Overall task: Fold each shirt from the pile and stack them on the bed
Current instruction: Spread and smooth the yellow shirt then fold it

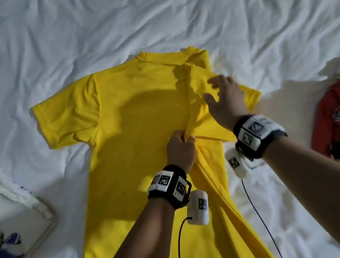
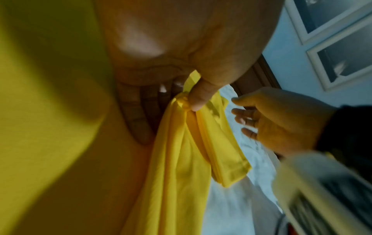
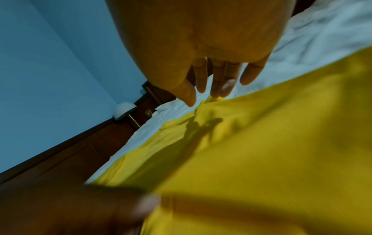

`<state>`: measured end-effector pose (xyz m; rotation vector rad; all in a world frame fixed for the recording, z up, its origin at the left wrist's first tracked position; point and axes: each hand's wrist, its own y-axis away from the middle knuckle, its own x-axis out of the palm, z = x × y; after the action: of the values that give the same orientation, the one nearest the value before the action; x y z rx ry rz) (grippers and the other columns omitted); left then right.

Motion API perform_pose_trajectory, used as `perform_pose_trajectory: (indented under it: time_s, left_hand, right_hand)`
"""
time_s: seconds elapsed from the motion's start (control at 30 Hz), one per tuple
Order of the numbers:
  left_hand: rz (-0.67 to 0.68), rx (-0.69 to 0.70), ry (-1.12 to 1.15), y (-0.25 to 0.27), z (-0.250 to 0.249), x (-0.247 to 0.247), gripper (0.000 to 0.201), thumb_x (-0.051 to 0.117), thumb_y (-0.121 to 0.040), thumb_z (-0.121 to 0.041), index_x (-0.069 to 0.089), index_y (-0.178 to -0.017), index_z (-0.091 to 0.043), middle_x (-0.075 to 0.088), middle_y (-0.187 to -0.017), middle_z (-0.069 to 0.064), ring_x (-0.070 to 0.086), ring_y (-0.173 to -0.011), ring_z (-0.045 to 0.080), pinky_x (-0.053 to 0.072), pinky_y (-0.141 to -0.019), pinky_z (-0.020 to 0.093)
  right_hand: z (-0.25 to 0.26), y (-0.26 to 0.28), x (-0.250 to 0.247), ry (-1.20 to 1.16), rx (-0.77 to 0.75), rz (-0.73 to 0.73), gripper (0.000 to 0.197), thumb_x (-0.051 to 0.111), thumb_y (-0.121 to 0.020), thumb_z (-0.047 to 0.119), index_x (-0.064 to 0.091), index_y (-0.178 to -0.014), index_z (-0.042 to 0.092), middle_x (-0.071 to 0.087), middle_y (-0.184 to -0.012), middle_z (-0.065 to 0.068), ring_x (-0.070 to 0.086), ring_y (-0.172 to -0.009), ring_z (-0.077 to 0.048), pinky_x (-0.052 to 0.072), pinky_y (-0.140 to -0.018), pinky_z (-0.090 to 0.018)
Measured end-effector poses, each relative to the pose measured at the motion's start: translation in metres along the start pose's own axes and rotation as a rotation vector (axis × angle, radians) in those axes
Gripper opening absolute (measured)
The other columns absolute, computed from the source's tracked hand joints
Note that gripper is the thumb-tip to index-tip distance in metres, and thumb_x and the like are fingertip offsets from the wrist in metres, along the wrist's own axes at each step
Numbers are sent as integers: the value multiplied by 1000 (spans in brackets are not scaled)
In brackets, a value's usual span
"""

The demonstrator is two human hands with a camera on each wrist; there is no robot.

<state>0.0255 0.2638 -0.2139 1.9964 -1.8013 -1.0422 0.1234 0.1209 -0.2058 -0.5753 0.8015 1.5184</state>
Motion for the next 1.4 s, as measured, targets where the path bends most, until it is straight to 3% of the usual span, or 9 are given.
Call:
perform_pose_trajectory:
  time_s: [0.17,0.4,0.57,0.73,0.83,0.93,1.07,1.27,1.4]
  left_hand:
    - [17,-45,-12,41,24,-6,14,61,-97,-30,58,-108,-20,64,-88,0,59,-74,24,47,-65,35]
    - [208,-85,-111,103,84,-6,31,54,-103,-37,64,-108,-8,70,-82,3,62,-73,23,45,-63,33]
    - [280,-103,-111,143,91,-2,43,51,-99,-53,62,-80,-16,66,-77,0,65,-81,32,53,-76,43]
    - [312,-80,-128,160,89,0,67,54,-82,-82,44,-62,-19,48,-61,-2,45,-61,25,36,-63,38]
    - [277,-30,-90,162,94,0,55,71,-79,-51,32,-56,-22,36,-49,-6,35,-56,23,31,-60,37]
    - [224,-6,-153,159,104,-7,42,64,-83,-20,26,-64,-20,25,-58,0,25,-62,23,23,-60,38]
    - [186,-21,-207,156,119,-15,26,55,-94,-17,37,-76,-16,31,-63,3,28,-62,25,23,-56,35]
    - [147,-64,-206,157,136,-19,15,60,-97,-20,58,-110,-13,55,-77,-3,47,-61,16,36,-53,31]
    - [106,-57,-176,161,141,-19,30,60,-99,-17,59,-128,-9,56,-84,-9,54,-68,11,42,-56,25]
  right_hand:
    - [-47,132,6,-15,124,76,12,58,-97,22,66,-104,16,67,-98,-8,62,-90,-30,40,-74,-31]
    - [-67,269,-7,256,324,380,44,38,-94,69,56,-86,30,63,-94,6,58,-90,-21,50,-82,-41]
    - [-41,304,-17,408,307,432,38,48,-97,53,62,-96,18,67,-103,-7,57,-103,-31,46,-84,-40]
    - [-1,325,-19,457,196,480,27,52,-97,36,49,-114,15,65,-95,-12,65,-86,-37,45,-62,-36]
    - [19,338,-12,497,170,559,29,53,-92,20,42,-118,15,48,-76,-4,60,-77,-36,36,-55,-34]
    - [33,352,-10,527,170,592,24,52,-86,13,33,-102,16,35,-70,0,52,-73,-35,28,-52,-32]
    - [45,372,-8,589,166,638,19,55,-83,12,39,-93,16,34,-69,2,64,-89,-34,35,-71,-33]
    - [40,392,9,471,221,693,14,57,-85,10,44,-90,13,36,-72,1,46,-71,-28,28,-48,-29]
    - [36,400,16,346,248,681,25,54,-97,38,63,-95,15,57,-83,-1,56,-74,-26,49,-64,-33]
